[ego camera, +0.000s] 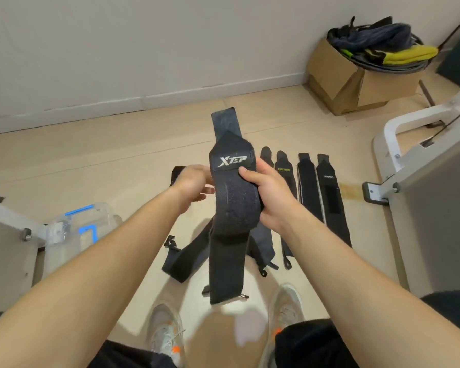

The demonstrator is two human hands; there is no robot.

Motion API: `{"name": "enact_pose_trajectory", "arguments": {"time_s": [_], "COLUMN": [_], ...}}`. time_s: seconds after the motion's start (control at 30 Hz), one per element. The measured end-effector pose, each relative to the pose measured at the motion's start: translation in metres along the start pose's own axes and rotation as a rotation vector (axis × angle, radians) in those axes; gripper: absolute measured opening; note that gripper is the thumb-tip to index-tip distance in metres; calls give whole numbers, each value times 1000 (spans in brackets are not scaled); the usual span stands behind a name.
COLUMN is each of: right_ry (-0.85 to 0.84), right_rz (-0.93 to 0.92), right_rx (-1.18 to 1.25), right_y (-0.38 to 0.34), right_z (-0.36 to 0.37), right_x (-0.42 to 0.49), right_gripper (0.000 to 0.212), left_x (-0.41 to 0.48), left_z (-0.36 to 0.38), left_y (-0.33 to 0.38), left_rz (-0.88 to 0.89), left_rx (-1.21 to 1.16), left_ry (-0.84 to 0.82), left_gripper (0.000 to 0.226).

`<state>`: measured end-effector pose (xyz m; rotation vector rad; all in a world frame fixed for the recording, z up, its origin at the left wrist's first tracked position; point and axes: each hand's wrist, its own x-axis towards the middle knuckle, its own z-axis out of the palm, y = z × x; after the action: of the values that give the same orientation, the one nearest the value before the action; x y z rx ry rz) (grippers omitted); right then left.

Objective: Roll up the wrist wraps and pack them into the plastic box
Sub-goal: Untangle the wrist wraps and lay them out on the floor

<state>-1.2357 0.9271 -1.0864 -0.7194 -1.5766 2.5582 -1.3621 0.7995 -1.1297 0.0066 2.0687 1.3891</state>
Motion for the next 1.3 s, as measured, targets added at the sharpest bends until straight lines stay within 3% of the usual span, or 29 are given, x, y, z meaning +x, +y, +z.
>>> {"name": "enact_pose_trajectory", "arguments": {"time_s": [0.2,0.3,0.5,0.67,0.83,0.97,1.03,1.1,1.23,1.3], "right_ry": [30,86,171,200,204,172,170,185,255,290], "right_rz": [168,230,294,310,299,285,278,268,217,187], "right_rx": [-13,-57,-12,76,70,93,68,81,77,80], "right_y": [55,88,135,153,163,157,151,146,134,129], "right_z": [-43,-68,-115,-138,-140,-129,-122,-114,-102,-100], "right_x": [53,87,143,172,186,189,190,192,206,218], "right_gripper": [41,46,47,38,41,41,39,37,38,38], "left_x": [74,114,195,234,246,234,223,205,191,205], "left_z": [25,41,73,104,101,54,32,23,47,47], "left_y": [-74,-106,-162,-193,-203,-189,-182,-171,-163,-183], "left_rz": [-36,-66,-115,-98,-86,-85,-24,91,-193,-180], "left_rx": [427,517,665,870,880,918,890,743,92,-37], "left_ry": [-41,-70,-182,-36,-70,180,293,263,-280,-342], "left_gripper": [15,3,56,78,58,53,59,53,93,88]}}
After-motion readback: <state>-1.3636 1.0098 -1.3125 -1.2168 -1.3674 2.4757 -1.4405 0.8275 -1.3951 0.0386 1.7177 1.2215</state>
